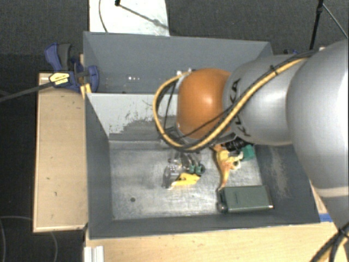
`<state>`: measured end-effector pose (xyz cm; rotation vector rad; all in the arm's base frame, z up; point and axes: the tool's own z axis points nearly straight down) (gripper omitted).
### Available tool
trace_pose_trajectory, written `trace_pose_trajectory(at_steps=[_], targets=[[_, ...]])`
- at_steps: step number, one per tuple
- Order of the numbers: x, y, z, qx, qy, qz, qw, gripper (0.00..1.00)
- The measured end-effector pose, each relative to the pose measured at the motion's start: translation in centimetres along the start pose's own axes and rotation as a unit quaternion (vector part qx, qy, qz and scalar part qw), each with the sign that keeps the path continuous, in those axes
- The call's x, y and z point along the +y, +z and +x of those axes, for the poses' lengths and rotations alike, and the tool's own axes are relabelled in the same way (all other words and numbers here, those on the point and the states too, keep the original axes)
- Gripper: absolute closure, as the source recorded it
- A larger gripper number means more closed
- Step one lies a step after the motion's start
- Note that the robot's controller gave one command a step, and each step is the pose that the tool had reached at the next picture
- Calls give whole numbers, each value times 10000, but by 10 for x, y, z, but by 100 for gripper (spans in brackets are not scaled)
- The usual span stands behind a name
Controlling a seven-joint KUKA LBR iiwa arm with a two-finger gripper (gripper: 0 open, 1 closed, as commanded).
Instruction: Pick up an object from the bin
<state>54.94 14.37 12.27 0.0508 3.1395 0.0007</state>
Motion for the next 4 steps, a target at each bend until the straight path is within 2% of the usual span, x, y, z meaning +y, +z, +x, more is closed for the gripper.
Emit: trace_pose_trajectory(at_steps=[1, 2, 3, 4], targets=[[-39, -9, 3, 9, -890, -1, 9960, 0], [-50, 26, 39, 0, -354, -4, 9994, 100], [-50, 26, 39, 0, -347, -4, 9994, 100], [-31, -126, 23, -12, -175, -5, 9998, 100]])
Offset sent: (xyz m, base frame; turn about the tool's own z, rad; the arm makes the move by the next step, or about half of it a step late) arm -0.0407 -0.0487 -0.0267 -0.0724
